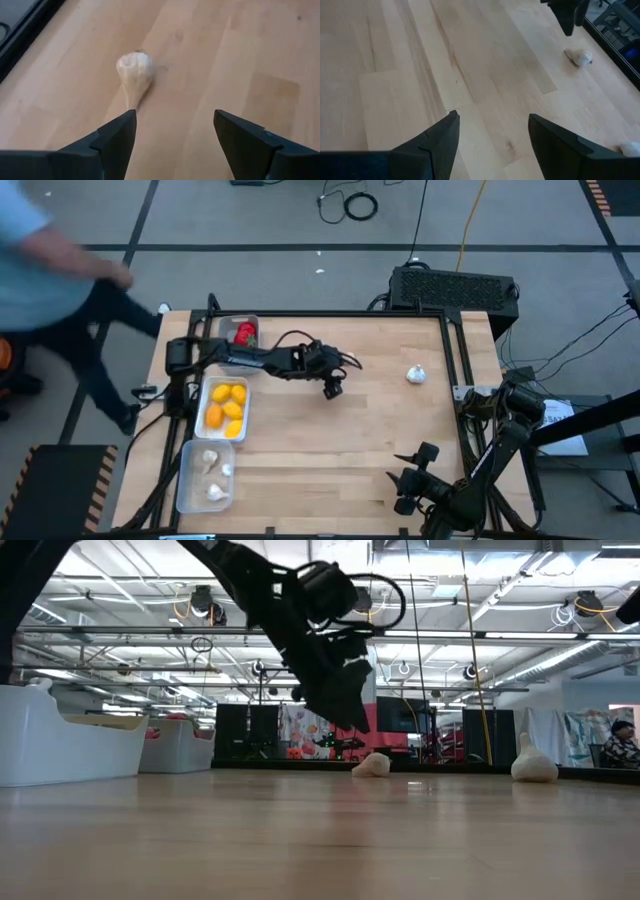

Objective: Sort produce into baskets
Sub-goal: Put the garlic into the transparent bin

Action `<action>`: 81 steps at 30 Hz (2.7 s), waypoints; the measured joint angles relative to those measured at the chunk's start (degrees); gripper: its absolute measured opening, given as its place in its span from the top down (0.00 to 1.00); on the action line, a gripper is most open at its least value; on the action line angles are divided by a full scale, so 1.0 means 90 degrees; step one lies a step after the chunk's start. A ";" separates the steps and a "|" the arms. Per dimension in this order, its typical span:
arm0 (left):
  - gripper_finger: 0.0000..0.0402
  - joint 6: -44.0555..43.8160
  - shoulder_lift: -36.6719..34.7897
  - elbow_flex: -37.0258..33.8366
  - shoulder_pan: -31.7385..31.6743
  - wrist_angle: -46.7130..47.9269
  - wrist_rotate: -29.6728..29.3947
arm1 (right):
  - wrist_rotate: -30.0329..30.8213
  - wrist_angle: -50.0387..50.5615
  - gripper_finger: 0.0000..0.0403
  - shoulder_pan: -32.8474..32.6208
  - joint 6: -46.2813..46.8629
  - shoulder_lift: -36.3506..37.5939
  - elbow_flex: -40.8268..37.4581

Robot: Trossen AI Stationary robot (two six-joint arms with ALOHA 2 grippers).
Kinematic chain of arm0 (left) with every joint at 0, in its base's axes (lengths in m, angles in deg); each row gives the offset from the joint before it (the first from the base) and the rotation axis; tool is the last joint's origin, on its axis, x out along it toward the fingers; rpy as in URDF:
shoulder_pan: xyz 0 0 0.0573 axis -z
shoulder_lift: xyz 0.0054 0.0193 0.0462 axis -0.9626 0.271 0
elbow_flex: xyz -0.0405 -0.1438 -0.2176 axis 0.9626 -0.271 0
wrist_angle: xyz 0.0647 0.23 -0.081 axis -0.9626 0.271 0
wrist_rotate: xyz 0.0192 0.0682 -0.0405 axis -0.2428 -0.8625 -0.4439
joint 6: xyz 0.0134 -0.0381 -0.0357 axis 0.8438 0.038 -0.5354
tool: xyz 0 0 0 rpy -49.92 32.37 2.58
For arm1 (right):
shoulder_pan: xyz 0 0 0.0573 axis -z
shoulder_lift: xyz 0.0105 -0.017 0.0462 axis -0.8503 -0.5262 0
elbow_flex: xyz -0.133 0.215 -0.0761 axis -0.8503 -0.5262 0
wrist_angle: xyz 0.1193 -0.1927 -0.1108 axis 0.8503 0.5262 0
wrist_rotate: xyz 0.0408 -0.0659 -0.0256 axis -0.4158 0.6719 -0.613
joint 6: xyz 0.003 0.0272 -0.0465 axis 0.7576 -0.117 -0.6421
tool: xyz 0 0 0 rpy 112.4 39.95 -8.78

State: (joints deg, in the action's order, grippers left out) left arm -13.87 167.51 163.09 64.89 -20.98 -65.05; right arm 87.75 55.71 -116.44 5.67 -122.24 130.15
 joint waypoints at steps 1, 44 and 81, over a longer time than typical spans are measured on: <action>0.32 -0.0001 0.0071 -0.0001 -0.0038 -0.0079 0.0030 | 0.0002 0.0000 0.44 0.0000 -0.0001 0.0000 0.0000; 0.95 -0.0159 0.1139 -0.0013 -0.0420 -0.1719 0.0301 | -0.0345 -0.0875 0.44 0.0015 0.0218 0.0005 -0.0658; 0.94 -0.5516 -0.3147 0.0001 0.5821 0.7476 0.2215 | -0.0289 -0.2067 0.44 0.0143 -0.0931 0.0007 -0.0656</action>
State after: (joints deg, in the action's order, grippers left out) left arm -63.51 139.19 163.10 117.27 46.31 -45.11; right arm 85.15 37.11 -115.15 -2.70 -122.17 124.25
